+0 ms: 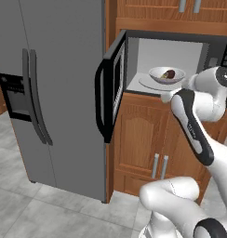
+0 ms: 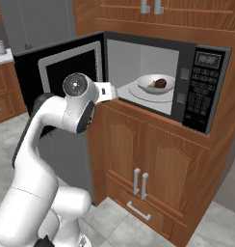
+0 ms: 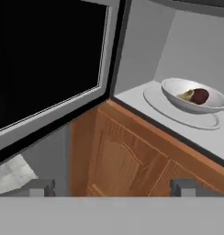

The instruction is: Place the bowl containing the potato and mushroom in the microwave. Close the microwave door and press the start button to microwave the meal.

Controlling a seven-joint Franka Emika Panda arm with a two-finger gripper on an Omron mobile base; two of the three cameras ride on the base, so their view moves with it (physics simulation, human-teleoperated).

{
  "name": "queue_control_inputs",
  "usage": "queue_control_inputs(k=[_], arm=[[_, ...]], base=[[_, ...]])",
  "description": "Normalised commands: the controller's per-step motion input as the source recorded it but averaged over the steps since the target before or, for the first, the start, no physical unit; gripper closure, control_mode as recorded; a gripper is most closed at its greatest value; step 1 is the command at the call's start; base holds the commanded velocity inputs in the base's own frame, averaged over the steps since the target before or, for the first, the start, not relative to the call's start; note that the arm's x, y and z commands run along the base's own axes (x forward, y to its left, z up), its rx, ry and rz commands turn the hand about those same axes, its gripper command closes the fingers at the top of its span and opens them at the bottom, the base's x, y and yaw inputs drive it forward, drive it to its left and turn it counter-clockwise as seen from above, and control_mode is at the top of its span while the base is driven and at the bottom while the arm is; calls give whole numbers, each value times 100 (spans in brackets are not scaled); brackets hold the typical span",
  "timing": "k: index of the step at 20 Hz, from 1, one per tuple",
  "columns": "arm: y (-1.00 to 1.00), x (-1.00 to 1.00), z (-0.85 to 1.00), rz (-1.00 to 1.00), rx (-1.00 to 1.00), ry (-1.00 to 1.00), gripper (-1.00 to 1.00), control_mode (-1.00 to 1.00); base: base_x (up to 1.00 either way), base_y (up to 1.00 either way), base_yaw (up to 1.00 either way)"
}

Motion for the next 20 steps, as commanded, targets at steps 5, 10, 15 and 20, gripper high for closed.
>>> queue_control_inputs(k=[5,10,15,20], arm=[[93,-47,12,15,-51,13,-100,-100],[96,-33,-2,4,-48,2,-100,-100],[68,-48,-46,4,-42,-6,-100,-100],[56,-54,-31,1,-34,-14,-100,-100]], base=[[0,0,0],[0,0,0],[0,0,0],[0,0,0]])
